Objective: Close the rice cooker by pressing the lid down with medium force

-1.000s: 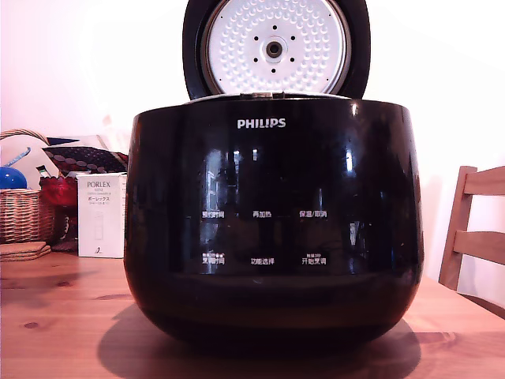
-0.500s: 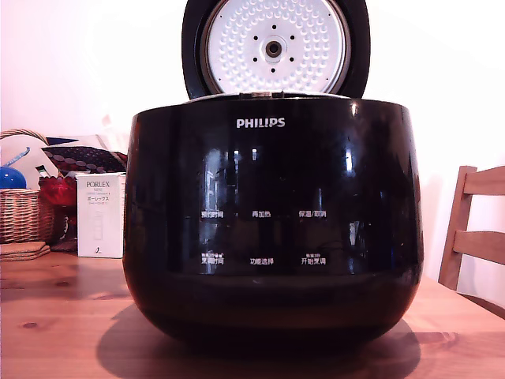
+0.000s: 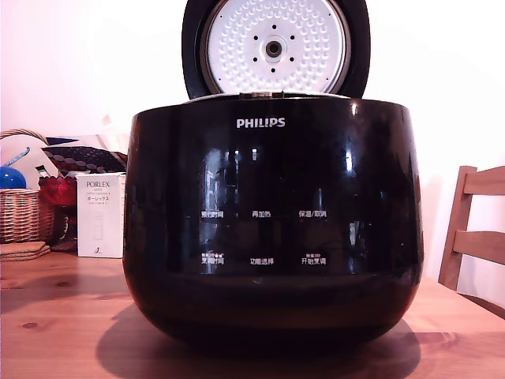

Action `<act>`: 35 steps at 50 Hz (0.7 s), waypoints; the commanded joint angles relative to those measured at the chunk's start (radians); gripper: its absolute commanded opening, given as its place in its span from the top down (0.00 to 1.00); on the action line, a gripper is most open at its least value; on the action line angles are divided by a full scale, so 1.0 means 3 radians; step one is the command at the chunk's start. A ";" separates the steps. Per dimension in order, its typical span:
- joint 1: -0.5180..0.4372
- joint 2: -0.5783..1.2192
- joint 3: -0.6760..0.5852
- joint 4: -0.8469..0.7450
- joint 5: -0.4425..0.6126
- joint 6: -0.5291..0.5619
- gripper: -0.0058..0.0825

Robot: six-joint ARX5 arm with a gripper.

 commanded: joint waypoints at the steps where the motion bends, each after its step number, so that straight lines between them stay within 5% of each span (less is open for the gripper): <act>1: -0.0025 0.0017 -0.0004 -0.0076 0.0006 0.0011 0.96; 35: -0.0392 0.0014 0.0378 -0.1581 0.0097 -0.0033 0.96</act>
